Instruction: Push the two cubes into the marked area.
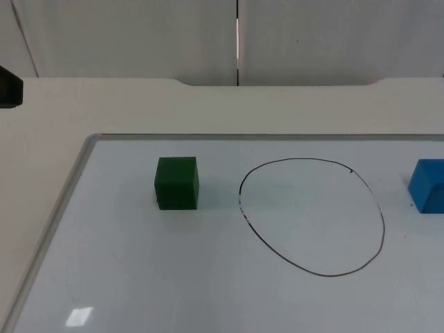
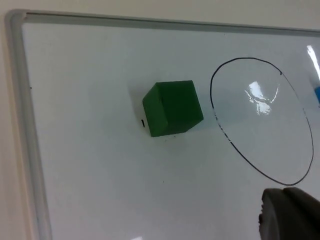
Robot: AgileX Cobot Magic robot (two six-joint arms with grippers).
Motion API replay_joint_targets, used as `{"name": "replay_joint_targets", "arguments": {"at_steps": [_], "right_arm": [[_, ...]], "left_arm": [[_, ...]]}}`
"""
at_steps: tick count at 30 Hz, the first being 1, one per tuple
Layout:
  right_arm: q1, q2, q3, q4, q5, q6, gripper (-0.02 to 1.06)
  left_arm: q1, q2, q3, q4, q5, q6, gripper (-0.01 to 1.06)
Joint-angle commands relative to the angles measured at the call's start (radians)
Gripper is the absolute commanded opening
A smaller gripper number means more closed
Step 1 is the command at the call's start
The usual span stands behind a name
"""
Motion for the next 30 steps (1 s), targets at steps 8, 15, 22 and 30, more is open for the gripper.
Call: {"name": "replay_joint_targets", "arguments": {"at_steps": [8,15,22,30], "right_arm": [[-0.006,-0.003,0.006,-0.002,-0.007,-0.009,1.05],[-0.006,-0.003,0.006,-0.002,-0.007,-0.009,1.05],[-0.006,-0.003,0.006,-0.002,-0.007,-0.009,1.05],[-0.006,-0.003,0.006,-0.002,-0.007,-0.009,1.05]], "left_arm": [[-0.087,0.09,-0.051,-0.034,-0.048,0.017,0.0],[-0.194,0.187,-0.098,-0.034,-0.107,0.013,0.0],[-0.277,0.278,-0.148,-0.012,-0.219,-0.031,0.0],[-0.288,0.371,-0.152,-0.015,-0.307,-0.039,0.0]]}}
